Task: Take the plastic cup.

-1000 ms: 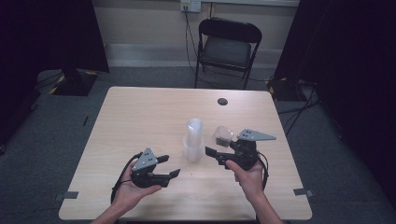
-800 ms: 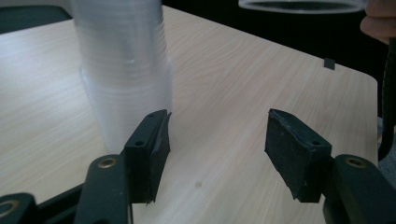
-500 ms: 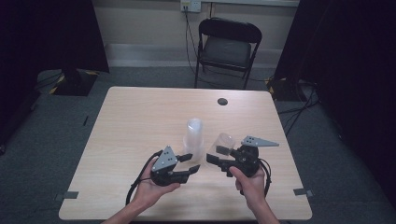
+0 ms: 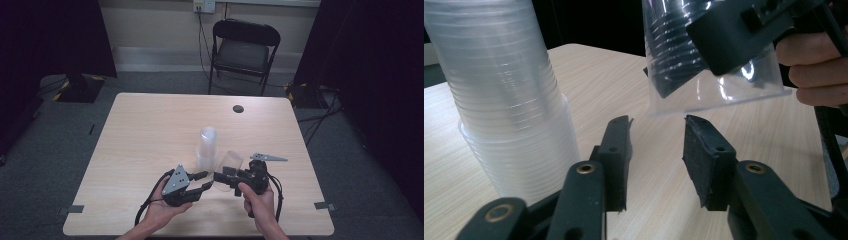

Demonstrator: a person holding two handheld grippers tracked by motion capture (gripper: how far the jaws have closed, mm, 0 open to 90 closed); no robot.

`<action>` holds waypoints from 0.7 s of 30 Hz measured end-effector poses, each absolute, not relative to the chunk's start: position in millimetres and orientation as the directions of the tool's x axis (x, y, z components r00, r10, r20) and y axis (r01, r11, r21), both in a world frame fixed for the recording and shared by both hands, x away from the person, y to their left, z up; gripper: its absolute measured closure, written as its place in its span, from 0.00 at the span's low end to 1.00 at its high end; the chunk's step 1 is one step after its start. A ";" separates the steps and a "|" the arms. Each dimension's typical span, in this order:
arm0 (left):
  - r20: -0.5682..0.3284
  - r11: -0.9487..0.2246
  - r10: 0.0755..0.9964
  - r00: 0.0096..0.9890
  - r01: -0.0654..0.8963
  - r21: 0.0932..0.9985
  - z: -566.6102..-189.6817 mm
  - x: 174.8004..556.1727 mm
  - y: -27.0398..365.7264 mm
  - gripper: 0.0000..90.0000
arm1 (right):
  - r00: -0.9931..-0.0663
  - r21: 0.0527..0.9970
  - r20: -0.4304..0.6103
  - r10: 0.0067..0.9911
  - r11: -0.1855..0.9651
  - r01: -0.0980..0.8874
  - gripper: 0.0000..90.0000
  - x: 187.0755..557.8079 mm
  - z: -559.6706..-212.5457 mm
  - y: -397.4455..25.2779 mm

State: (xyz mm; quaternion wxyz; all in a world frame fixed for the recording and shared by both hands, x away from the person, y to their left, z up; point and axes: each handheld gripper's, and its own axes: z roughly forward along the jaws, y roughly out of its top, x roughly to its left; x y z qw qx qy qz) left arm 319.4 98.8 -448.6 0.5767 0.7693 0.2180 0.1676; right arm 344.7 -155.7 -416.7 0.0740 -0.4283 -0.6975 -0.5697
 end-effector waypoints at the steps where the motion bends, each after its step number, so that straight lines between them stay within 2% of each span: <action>1: 0.015 -0.239 0.531 0.847 0.133 0.962 -448.8 319.0 99.4 0.72 | -0.623 0.733 0.584 0.521 -0.008 0.680 0.39 343.3 -416.3 -153.6; 6: 0.036 -0.228 0.540 0.841 0.104 0.968 -450.9 314.4 97.8 0.76 | -0.623 0.725 0.598 0.504 -0.007 0.689 0.39 340.8 -414.1 -148.0; 21: 0.120 -0.218 0.562 0.818 0.007 0.976 -449.7 307.8 91.1 0.75 | -0.579 0.672 0.663 0.475 -0.038 0.739 0.41 341.8 -418.2 -144.6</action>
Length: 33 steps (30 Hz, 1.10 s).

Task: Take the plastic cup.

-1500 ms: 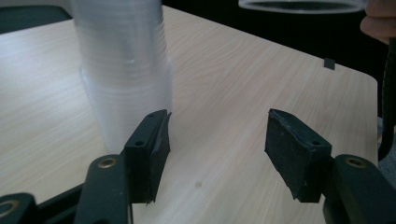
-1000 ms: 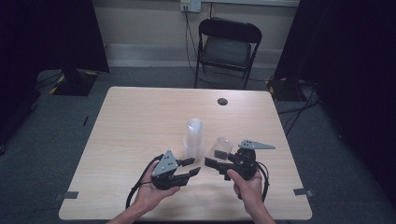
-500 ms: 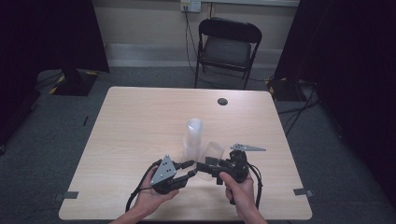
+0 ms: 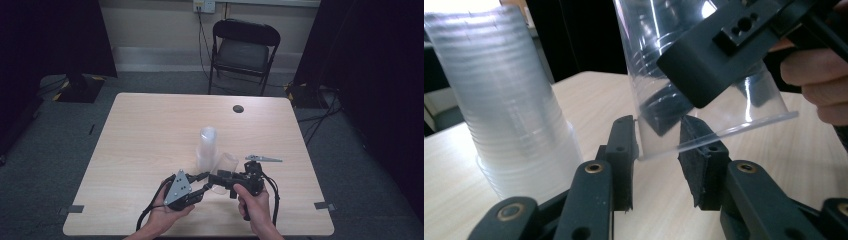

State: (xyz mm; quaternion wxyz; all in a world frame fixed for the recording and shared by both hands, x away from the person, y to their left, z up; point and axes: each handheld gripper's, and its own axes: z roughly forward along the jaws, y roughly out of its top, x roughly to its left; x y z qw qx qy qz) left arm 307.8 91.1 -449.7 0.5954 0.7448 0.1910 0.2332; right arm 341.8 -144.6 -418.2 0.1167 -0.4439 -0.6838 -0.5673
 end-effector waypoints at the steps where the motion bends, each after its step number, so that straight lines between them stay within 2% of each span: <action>1: 0.123 -0.214 0.561 0.819 0.000 0.977 -449.2 307.8 90.8 0.75 | -0.573 0.665 0.674 0.467 -0.045 0.746 0.41 342.1 -418.5 -144.3; 8: 0.133 -0.178 0.592 0.795 -0.032 0.984 -448.3 305.4 87.9 0.74 | -0.551 0.632 0.711 0.436 -0.053 0.773 0.42 341.9 -418.6 -140.5; 12: 0.071 -0.137 0.596 0.800 0.014 0.991 -449.1 306.7 87.0 0.73 | -0.564 0.644 0.699 0.439 -0.045 0.764 0.42 339.2 -416.2 -138.1; 14: 0.094 -0.144 0.606 0.790 -0.007 0.990 -448.8 306.6 87.5 0.73 | -0.556 0.631 0.714 0.425 -0.048 0.774 0.42 338.8 -416.4 -136.9; 21: 0.127 -0.157 0.615 0.778 -0.037 0.987 -447.0 304.8 88.5 0.83 | -0.543 0.610 0.741 0.395 -0.057 0.790 0.42 338.8 -417.6 -135.5; 27: 0.111 -0.154 0.613 0.782 -0.019 0.988 -446.8 307.7 90.9 0.89 | -0.551 0.622 0.729 0.406 -0.058 0.781 0.34 338.7 -418.6 -134.9; 33: 0.094 -0.165 0.597 0.797 0.007 0.986 -447.1 311.3 94.3 0.92 | -0.591 0.680 0.661 0.463 -0.034 0.733 0.22 337.6 -417.9 -131.8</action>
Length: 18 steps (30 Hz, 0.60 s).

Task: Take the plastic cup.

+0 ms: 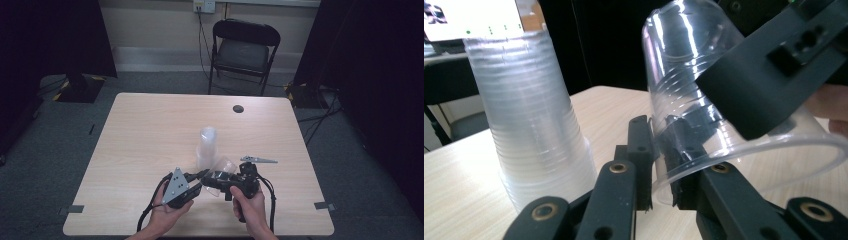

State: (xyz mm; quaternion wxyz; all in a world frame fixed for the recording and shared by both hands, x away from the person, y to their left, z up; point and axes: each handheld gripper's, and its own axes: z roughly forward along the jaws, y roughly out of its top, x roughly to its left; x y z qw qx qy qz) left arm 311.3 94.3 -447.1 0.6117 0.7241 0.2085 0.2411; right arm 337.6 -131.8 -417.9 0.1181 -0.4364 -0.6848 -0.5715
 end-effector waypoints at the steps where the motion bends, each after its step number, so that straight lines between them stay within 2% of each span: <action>1: 0.092 -0.167 0.598 0.796 0.011 0.986 -446.9 311.6 94.6 0.92 | -0.595 0.683 0.657 0.462 -0.033 0.729 0.21 338.0 -418.0 -132.1; 4: 0.062 -0.151 0.603 0.795 0.038 0.988 -446.5 312.6 95.4 0.93 | -0.592 0.680 0.661 0.460 -0.034 0.732 0.16 339.3 -418.3 -133.6; 6: 0.007 -0.136 0.603 0.798 0.094 0.986 -446.9 315.9 98.2 0.94 | -0.592 0.680 0.667 0.453 -0.044 0.732 0.16 340.5 -419.1 -136.1; 18: -0.080 -0.114 0.614 0.785 0.189 0.975 -445.0 326.3 113.8 0.94 | -0.609 0.706 0.637 0.472 -0.042 0.707 0.17 342.4 -418.4 -142.2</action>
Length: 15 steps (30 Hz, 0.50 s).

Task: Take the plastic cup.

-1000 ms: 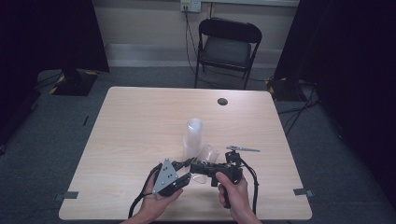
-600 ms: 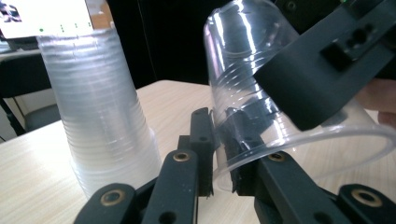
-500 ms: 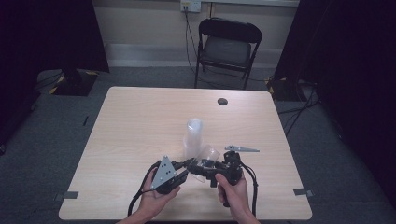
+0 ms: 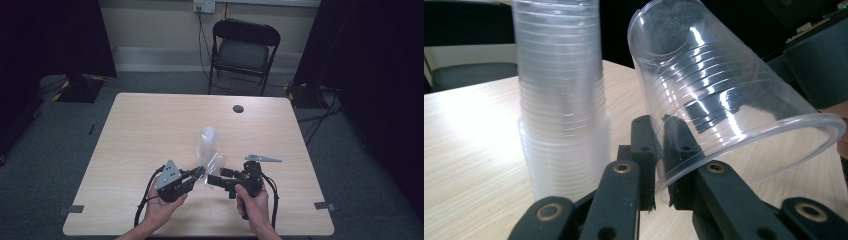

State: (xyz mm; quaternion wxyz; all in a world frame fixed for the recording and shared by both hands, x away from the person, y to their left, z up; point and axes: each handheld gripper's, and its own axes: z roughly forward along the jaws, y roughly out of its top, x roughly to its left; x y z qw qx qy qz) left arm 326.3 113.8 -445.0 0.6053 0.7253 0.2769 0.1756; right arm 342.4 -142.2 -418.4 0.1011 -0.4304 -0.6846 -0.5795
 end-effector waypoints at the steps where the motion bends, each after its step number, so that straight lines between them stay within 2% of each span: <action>1: -0.079 -0.118 0.614 0.785 0.191 0.975 -444.5 326.4 114.8 0.94 | -0.613 0.711 0.631 0.475 -0.038 0.702 0.17 342.4 -417.9 -142.6; 6: -0.077 -0.132 0.619 0.782 0.200 0.971 -440.7 326.3 118.8 0.94 | -0.622 0.720 0.617 0.482 -0.025 0.694 0.20 341.7 -416.2 -144.8; 15: -0.026 -0.185 0.623 0.782 0.179 0.966 -432.3 321.8 119.1 0.94 | -0.652 0.754 0.565 0.506 0.005 0.657 0.19 340.4 -415.3 -148.8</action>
